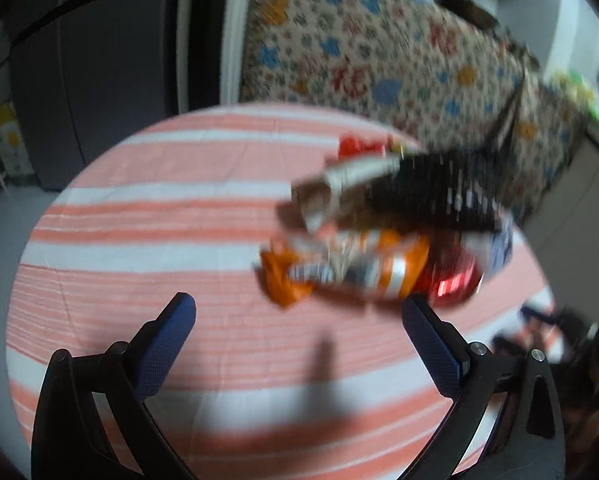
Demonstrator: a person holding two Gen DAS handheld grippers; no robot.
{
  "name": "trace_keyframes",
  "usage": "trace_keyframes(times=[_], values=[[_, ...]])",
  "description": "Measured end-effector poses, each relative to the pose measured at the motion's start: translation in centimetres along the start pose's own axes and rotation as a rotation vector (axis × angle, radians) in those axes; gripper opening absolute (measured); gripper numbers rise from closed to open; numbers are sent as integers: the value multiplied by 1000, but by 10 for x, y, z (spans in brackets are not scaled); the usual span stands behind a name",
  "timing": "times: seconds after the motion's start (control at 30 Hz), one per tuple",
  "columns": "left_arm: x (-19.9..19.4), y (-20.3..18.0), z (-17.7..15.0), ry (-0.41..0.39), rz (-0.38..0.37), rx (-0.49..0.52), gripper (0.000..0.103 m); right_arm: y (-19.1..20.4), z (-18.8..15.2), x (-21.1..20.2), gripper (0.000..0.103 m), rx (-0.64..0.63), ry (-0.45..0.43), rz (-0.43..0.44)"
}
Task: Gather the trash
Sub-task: 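Move both tools back over the table toward the remaining trash, then grasp the orange-white snack bag with the left tool while the right tool grasps the clear card box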
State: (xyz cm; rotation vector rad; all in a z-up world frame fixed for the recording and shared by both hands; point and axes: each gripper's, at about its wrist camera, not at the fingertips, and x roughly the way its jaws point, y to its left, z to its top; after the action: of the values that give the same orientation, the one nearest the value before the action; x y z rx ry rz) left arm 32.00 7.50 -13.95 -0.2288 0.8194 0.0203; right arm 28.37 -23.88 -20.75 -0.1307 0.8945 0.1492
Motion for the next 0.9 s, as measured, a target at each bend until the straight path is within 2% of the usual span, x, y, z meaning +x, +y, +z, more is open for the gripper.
trace_keyframes(times=[0.07,0.13,0.27,0.3,0.47,0.63,0.67,0.73,0.8,0.9], values=[[13,-1,19,-2,19,-54,102,1,-1,-1,78,-2,0,-3],[30,-6,28,4,40,-57,102,1,-1,-1,78,-4,-1,-4],[66,-20,24,68,119,-10,102,1,0,0,78,-2,-1,-1],[68,-20,17,85,117,-3,102,0,0,0,78,0,-1,1],[38,2,-7,143,88,45,103,0,0,1,78,4,-2,6],[20,30,-16,157,71,2,102,1,0,1,79,3,-3,4],[20,32,-16,155,54,-14,102,1,0,1,79,3,-3,4],[15,32,-13,138,-36,-65,102,2,0,1,78,3,-3,5],[11,28,-7,110,-93,-99,102,2,0,1,78,3,-3,4],[18,12,1,76,-75,-111,102,1,0,1,78,2,-3,4]])
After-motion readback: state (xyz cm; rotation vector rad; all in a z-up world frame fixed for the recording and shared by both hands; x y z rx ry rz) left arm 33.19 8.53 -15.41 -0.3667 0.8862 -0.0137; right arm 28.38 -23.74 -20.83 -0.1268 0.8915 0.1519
